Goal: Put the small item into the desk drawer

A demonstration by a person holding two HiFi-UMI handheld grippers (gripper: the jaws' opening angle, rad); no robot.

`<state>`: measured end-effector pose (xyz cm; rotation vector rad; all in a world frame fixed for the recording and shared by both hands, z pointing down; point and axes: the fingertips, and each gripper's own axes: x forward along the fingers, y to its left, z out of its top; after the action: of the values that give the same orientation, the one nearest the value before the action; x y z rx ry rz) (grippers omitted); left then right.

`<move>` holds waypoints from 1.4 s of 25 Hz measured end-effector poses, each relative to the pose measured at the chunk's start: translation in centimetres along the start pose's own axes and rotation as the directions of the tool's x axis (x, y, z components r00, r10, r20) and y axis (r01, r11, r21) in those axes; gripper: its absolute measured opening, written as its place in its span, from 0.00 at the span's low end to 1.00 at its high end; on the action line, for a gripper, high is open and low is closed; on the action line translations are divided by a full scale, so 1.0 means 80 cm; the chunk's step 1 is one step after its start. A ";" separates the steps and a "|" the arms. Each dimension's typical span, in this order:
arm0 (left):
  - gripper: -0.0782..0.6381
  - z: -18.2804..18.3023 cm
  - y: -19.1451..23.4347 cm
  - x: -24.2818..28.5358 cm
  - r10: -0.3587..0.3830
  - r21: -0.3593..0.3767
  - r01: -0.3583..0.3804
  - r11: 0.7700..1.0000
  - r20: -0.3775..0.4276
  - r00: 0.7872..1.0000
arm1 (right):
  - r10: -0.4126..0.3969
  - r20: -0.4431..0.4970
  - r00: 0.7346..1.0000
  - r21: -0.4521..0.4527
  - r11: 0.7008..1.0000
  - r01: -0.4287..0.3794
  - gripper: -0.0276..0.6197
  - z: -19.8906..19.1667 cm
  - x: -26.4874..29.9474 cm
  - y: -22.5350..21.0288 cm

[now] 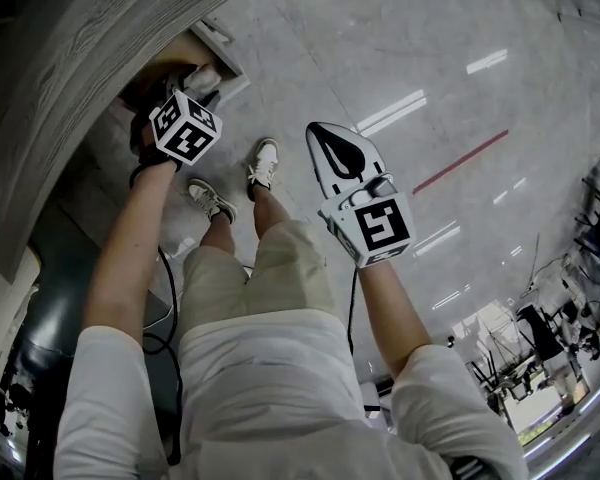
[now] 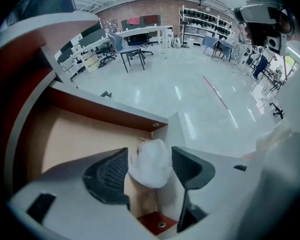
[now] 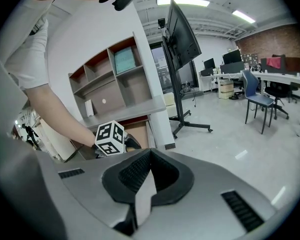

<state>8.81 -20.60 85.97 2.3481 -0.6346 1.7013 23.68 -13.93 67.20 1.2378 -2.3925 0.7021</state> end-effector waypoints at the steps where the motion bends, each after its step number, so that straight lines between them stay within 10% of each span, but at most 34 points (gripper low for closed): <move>1: 0.47 0.001 0.000 -0.005 0.006 0.005 -0.006 1.000 0.002 1.000 | -0.002 0.006 1.000 -0.002 1.000 0.002 0.04 0.002 -0.004 0.003; 22: 0.48 -0.025 -0.023 -0.210 0.045 0.006 -0.045 0.999 0.097 0.994 | 0.089 0.085 0.992 -0.136 0.988 -0.077 0.04 0.111 -0.059 0.170; 35: 0.44 -0.034 0.003 -0.361 0.131 -0.168 -0.093 0.981 0.230 0.964 | 0.188 0.104 0.977 -0.148 0.974 -0.171 0.04 0.182 -0.116 0.256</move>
<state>-1.07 -12.92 59.79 2.4660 -0.9225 1.3603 10.65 -6.12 45.14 1.0419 -2.6251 0.5158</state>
